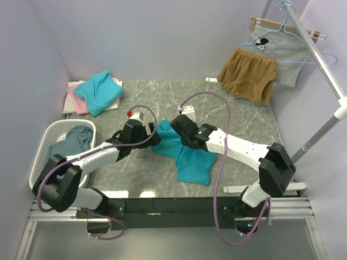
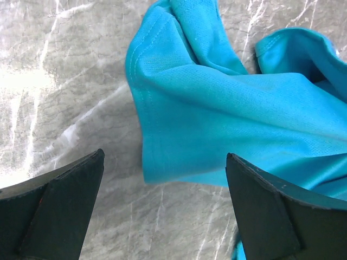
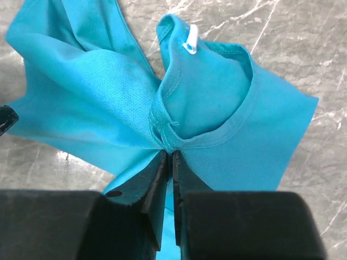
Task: Fold and stack the t-shirts
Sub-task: Flatten out the tshirt
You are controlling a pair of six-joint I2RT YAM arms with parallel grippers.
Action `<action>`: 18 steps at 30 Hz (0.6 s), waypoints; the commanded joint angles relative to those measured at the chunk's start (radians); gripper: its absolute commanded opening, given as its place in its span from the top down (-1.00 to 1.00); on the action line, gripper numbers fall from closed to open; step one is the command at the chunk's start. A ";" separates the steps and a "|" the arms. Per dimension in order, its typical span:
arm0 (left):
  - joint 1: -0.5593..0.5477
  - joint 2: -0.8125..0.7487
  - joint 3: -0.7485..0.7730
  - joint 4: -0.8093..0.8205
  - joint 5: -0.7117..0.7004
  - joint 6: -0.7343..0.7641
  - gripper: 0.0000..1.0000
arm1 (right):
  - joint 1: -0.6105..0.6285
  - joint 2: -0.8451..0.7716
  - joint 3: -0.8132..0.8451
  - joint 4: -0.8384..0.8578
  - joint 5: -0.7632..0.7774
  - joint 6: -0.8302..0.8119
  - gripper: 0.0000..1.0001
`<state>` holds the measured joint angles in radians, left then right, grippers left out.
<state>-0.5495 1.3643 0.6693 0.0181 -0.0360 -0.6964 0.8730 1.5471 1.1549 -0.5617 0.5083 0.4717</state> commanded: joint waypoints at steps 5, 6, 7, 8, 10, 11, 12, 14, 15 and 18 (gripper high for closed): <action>-0.013 -0.024 0.026 -0.004 -0.018 0.003 -0.99 | 0.004 0.077 -0.004 0.009 -0.013 -0.018 0.26; -0.015 -0.024 0.026 -0.003 -0.018 0.003 -0.99 | 0.003 0.083 -0.007 0.017 -0.014 -0.016 0.17; -0.013 -0.024 0.026 -0.003 -0.016 0.005 -0.99 | 0.003 0.100 -0.007 0.023 -0.023 -0.018 0.07; -0.016 -0.022 0.027 -0.003 -0.015 0.005 -0.99 | 0.001 0.108 -0.007 0.025 -0.027 -0.019 0.07; -0.017 -0.016 0.029 -0.003 -0.015 0.005 -0.99 | 0.001 0.123 -0.004 0.025 -0.025 -0.019 0.07; -0.017 -0.014 0.030 -0.003 -0.016 0.006 -0.99 | 0.003 0.133 -0.006 0.032 -0.036 -0.024 0.07; -0.018 -0.010 0.029 -0.003 -0.016 0.006 -0.99 | 0.001 0.136 -0.007 0.034 -0.039 -0.027 0.08; -0.018 -0.007 0.030 -0.003 -0.018 0.008 -0.99 | 0.000 0.143 -0.007 0.040 -0.040 -0.030 0.29; -0.017 -0.004 0.032 -0.004 -0.019 0.008 -0.99 | 0.000 0.145 -0.006 0.037 -0.036 -0.027 0.43; -0.018 -0.002 0.032 -0.006 -0.019 0.009 -0.99 | 0.000 0.133 -0.007 0.029 -0.024 -0.028 0.93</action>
<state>-0.5613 1.3632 0.6693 0.0105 -0.0429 -0.6952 0.8726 1.6932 1.1507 -0.5480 0.4637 0.4446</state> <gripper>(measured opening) 0.995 0.138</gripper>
